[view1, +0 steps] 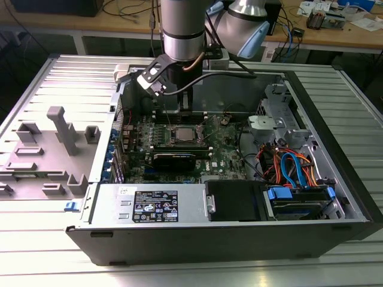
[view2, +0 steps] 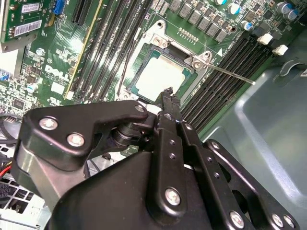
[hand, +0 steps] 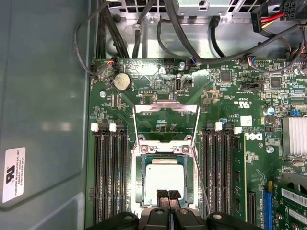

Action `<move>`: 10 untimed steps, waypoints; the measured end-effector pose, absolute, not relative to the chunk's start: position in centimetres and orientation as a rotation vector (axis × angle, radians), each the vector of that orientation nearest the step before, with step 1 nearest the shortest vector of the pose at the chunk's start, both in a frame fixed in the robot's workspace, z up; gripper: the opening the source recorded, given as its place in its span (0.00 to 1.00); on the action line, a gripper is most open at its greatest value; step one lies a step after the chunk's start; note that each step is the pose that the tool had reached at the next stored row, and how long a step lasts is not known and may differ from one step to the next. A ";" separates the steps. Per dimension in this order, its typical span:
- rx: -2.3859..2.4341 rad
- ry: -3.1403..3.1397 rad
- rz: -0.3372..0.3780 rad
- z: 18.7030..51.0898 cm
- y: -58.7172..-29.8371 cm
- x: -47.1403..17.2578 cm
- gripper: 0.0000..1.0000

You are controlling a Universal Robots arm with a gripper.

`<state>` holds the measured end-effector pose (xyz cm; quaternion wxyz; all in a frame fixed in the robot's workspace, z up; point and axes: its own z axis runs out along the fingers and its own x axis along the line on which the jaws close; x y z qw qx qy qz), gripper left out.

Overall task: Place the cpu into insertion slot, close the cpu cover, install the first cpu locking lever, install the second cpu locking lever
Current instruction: 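Close the cpu cover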

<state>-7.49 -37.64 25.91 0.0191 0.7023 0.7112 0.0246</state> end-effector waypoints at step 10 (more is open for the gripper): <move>2.180 2.208 0.076 26.3 -37.6 -7.5 0.11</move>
